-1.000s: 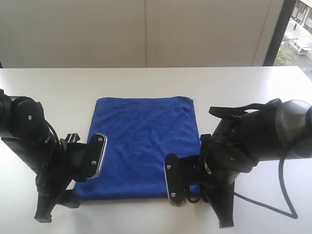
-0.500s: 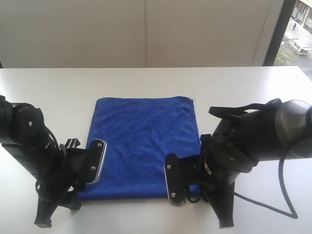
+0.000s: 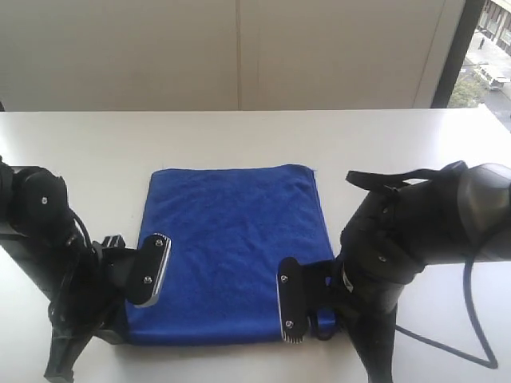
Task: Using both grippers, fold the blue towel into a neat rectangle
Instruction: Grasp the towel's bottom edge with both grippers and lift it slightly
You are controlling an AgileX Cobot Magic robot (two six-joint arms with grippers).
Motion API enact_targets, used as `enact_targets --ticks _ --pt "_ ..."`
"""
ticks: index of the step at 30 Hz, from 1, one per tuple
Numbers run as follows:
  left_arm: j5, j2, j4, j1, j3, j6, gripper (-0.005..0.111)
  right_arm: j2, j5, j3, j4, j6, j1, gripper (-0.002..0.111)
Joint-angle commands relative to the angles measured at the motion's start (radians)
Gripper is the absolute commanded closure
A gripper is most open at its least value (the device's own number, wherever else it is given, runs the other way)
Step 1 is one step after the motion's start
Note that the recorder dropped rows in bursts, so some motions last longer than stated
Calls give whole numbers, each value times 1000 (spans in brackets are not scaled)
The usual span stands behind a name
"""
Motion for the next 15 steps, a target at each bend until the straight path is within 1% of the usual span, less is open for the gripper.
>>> enact_targets --ticks 1,5,11,15 --pt "89 -90 -16 3 8 -37 107 -91 67 9 98 4 0 108" --pt "146 -139 -64 3 8 -37 107 -167 130 9 184 4 20 108" --pt "280 -180 -125 3 8 -55 107 -239 254 9 265 4 99 108" --pt "313 -205 -139 3 8 -60 107 -263 285 9 282 6 137 108"
